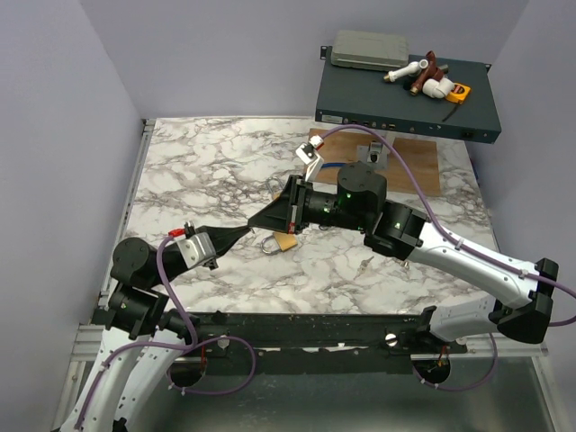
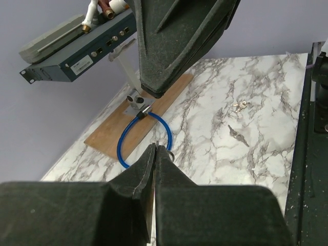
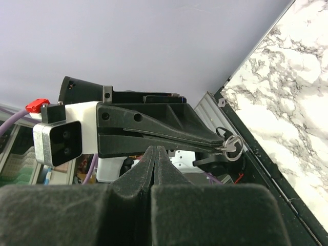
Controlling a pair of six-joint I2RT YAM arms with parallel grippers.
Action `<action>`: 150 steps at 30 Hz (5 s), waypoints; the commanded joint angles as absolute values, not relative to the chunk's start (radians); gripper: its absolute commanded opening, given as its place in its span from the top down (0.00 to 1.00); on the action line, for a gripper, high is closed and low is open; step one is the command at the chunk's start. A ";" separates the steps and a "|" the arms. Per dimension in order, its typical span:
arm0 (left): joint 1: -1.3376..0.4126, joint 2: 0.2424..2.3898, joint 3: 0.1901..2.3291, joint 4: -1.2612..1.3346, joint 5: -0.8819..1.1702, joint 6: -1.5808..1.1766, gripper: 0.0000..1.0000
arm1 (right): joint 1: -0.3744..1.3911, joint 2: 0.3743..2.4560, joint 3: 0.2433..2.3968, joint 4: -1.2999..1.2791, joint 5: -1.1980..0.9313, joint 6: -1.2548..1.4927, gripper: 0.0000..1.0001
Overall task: Unlock with the key
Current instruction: Pick up the key from the center of the board.
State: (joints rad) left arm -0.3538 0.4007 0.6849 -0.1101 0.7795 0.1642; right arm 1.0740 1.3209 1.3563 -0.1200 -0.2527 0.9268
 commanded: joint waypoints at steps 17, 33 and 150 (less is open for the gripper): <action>-0.372 0.380 0.807 -0.240 0.915 0.575 1.00 | 1.079 1.239 1.336 -0.293 -0.053 0.867 0.48; -0.382 0.140 0.609 -0.377 1.082 1.741 1.00 | 1.006 1.308 1.332 -0.174 -0.303 1.007 0.48; -0.381 0.154 0.538 -0.240 0.991 1.760 1.00 | 1.039 1.378 1.199 0.114 -0.546 0.979 0.99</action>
